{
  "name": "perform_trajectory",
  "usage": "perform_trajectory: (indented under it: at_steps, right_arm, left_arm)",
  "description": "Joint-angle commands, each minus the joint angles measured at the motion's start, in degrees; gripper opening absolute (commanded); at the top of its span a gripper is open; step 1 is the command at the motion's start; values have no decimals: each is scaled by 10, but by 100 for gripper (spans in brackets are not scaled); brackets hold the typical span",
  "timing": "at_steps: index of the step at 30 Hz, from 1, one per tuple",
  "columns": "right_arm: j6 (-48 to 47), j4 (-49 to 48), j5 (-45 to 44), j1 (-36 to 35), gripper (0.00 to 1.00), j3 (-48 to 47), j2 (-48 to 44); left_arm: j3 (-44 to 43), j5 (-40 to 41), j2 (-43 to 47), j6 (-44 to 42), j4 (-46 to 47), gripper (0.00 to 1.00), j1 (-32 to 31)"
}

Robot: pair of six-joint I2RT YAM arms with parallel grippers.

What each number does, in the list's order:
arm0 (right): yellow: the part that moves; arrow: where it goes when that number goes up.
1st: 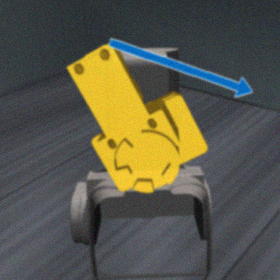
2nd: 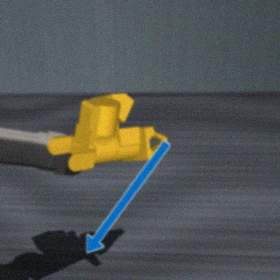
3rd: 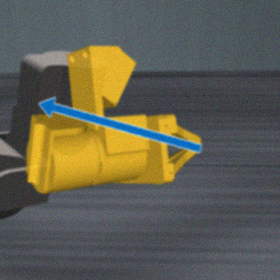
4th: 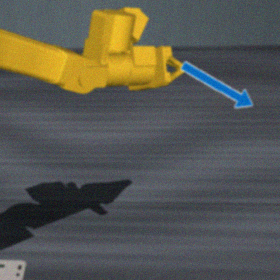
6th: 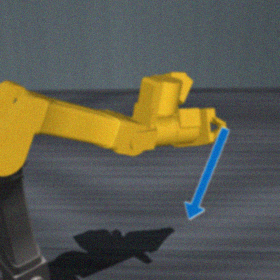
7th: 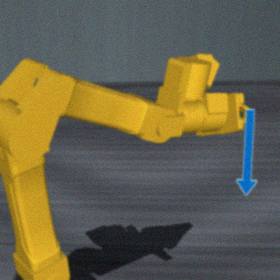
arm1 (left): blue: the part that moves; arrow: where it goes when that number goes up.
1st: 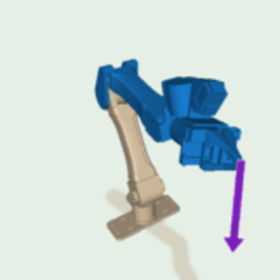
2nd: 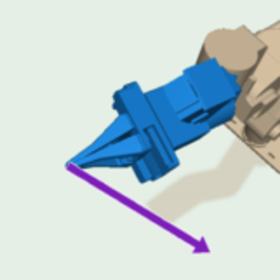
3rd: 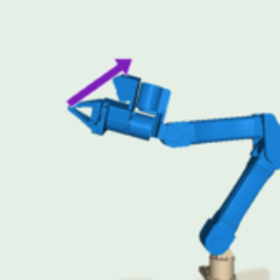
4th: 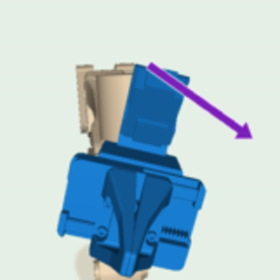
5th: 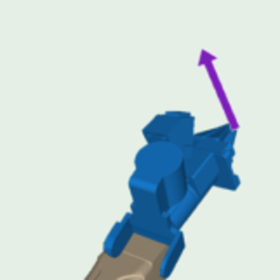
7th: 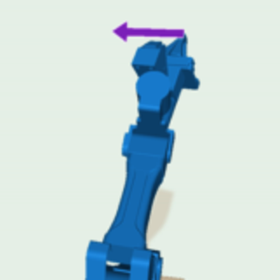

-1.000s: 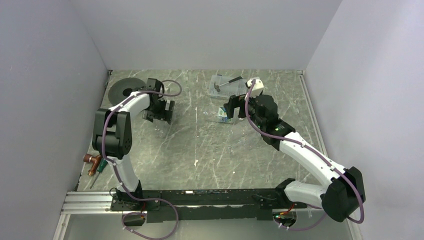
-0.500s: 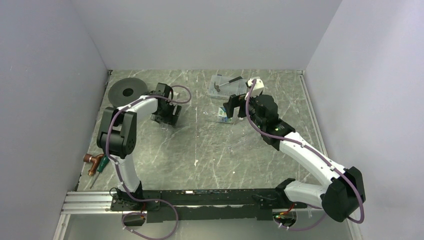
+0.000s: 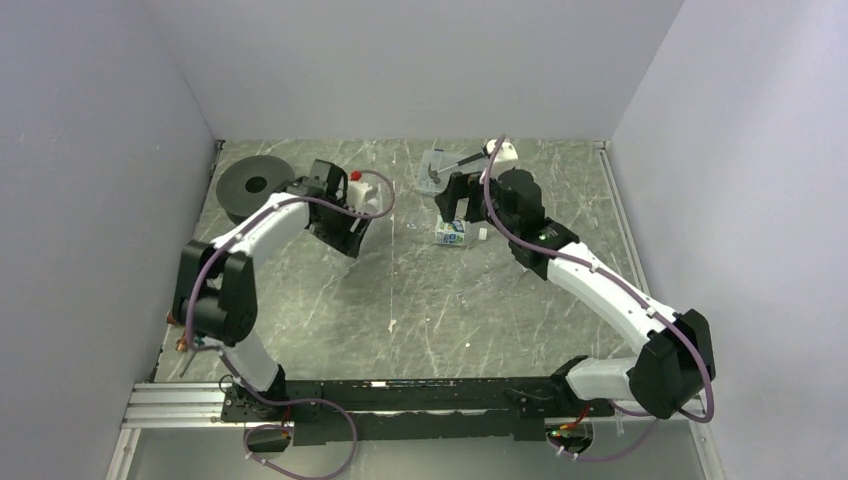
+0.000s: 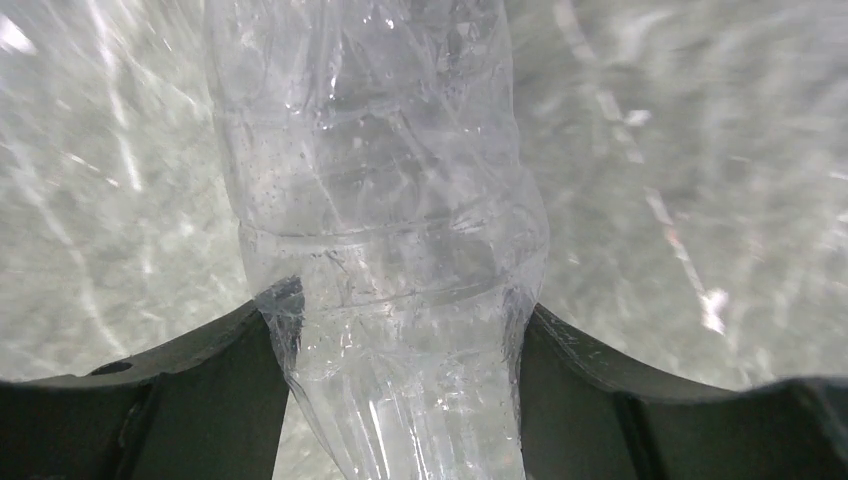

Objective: Unscrew the bottle caps
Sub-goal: Pick up the plastic bottle at the center of the board.

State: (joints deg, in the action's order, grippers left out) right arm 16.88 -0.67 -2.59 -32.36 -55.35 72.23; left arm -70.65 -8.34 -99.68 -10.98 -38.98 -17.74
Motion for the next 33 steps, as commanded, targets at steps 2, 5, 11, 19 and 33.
perform_trajectory:
  at_steps: [2,5,11,19,33]
  right_arm:
    - [75,10,52,-10,100,-91,6]
    - [119,-43,88,-20,100,-95,-4]
    - [255,-169,161,-32,100,-58,-29]
    - [286,-253,188,-49,100,-50,-67]
    - [257,-196,116,-112,87,-127,-3]
  left_arm:
    - [-97,-160,162,-97,-103,59,-5]
    - [-103,-218,230,-131,-113,60,-10]
    - [-49,-260,328,-118,-29,57,-30]
    - [-23,-258,369,-109,8,55,-42]
    - [11,-295,418,-122,58,54,-49]
